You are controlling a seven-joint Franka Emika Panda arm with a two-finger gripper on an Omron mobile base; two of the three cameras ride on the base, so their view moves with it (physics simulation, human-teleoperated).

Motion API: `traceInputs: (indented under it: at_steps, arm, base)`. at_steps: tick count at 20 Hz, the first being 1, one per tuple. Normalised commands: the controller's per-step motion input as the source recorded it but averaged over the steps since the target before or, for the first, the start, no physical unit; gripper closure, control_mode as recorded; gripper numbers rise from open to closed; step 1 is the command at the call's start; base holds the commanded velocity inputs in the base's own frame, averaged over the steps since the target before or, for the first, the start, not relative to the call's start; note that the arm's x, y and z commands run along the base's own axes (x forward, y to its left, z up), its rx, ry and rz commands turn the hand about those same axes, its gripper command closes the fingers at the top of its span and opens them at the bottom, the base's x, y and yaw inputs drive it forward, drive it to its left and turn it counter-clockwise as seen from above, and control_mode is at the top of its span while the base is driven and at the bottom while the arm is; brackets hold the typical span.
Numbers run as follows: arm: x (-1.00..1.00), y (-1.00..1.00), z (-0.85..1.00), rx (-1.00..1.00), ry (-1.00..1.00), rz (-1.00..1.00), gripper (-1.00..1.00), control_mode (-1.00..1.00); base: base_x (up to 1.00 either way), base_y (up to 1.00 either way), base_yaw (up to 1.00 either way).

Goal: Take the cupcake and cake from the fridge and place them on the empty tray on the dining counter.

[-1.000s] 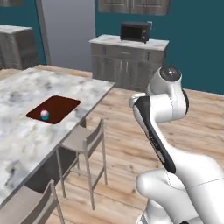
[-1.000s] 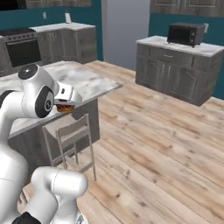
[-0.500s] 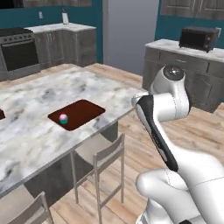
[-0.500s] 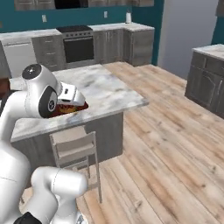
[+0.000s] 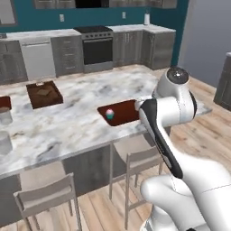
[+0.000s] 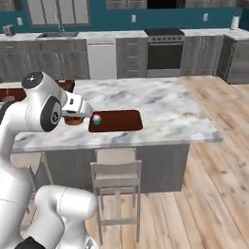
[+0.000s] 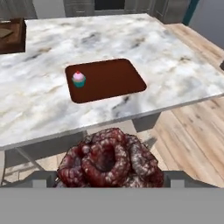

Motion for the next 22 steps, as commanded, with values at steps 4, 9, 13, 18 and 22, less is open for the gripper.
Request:
traceInputs:
  at_steps: [4, 9, 13, 18, 22]
  arm:
    - [0.0, 0.0, 0.0, 0.0, 0.0, 0.0, 1.0, 1.0]
    - [0.0, 0.0, 0.0, 0.0, 0.0, 0.0, 1.0, 1.0]
    - [0.0, 0.0, 0.0, 0.0, 0.0, 0.0, 1.0, 1.0]
    - [0.31, 0.0, -0.19, 0.03, 0.06, 0.14, 1.0, -1.0]
    - [0.88, -0.19, -0.71, 0.04, 0.12, 0.34, 1.0, -1.0]
  base:
    - [0.86, -0.65, 0.45]
    - [0.69, -0.9, 0.33]
    - [0.78, -0.52, 0.33]
    - [0.49, -0.05, 0.2]
    - [0.0, 0.0, 0.0]
